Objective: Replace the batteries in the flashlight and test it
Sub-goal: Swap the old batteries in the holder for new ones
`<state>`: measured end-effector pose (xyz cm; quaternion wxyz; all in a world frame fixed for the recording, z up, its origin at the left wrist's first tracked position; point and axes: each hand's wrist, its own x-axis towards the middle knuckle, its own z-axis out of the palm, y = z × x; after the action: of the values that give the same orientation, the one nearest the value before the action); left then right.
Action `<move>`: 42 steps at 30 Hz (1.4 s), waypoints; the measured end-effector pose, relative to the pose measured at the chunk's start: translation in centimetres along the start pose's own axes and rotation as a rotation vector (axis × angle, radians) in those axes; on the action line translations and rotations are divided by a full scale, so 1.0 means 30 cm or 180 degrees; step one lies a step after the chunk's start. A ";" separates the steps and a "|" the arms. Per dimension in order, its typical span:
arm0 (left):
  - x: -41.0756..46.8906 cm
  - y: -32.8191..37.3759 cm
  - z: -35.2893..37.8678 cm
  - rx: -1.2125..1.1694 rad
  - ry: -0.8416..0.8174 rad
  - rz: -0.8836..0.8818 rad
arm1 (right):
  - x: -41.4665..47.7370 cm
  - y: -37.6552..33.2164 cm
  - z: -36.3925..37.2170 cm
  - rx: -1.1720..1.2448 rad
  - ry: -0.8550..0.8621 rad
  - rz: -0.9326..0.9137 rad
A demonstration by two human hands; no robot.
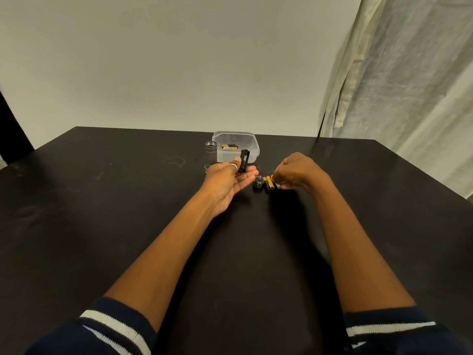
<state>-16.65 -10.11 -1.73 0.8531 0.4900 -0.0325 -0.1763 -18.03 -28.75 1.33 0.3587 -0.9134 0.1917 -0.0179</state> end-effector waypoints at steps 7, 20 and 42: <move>0.002 0.000 0.000 0.0023 -0.0006 -0.0016 | 0.008 -0.005 -0.001 0.0038 -0.0086 0.0093; -0.007 0.007 0.004 0.0056 0.0036 -0.0024 | 0.024 0.011 0.005 -0.0187 0.0326 -0.0138; 0.003 0.009 0.019 -0.0097 0.0426 -0.0217 | 0.295 -0.359 0.095 -0.1285 -0.0061 -0.1704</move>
<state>-16.63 -10.49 -1.22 0.8543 0.4884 0.0439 -0.1726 -5.72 -22.93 5.42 0.1549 -0.9841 -0.0586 -0.0645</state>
